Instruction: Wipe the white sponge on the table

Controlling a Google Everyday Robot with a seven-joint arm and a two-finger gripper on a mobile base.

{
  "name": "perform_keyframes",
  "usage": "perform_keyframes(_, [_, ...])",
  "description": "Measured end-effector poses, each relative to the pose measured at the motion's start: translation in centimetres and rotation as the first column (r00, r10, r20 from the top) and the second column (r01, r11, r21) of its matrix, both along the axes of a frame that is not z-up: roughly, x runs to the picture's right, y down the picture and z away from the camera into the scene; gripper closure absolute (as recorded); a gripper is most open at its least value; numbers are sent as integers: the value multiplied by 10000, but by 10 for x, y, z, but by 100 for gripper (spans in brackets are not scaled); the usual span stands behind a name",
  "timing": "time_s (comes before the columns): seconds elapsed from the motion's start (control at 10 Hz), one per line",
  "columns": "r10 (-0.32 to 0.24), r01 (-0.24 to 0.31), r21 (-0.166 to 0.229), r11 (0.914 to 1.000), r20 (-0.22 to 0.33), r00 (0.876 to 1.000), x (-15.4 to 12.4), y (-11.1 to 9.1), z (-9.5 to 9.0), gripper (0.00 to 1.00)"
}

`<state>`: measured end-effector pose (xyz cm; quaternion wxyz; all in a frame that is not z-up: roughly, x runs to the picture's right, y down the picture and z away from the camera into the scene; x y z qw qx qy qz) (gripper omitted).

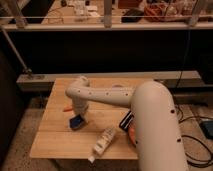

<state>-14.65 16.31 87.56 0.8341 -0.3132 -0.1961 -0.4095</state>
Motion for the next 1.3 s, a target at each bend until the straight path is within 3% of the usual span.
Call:
perform_keyframes(0.5, [-881, 899, -159, 9958, 885, 9922, -70, 11, 5, 100])
perform_keyframes(0.8, [-1629, 1652, -30, 9863, 1513, 9750, -93, 28, -13, 100])
perform_keyframes(1.0, [-2140, 2164, 84, 9763, 1897, 9582, -100, 49, -37, 100])
perform_keyframes(1.3, [-2549, 2600, 33, 9656, 2102, 9438, -92, 77, -57, 100])
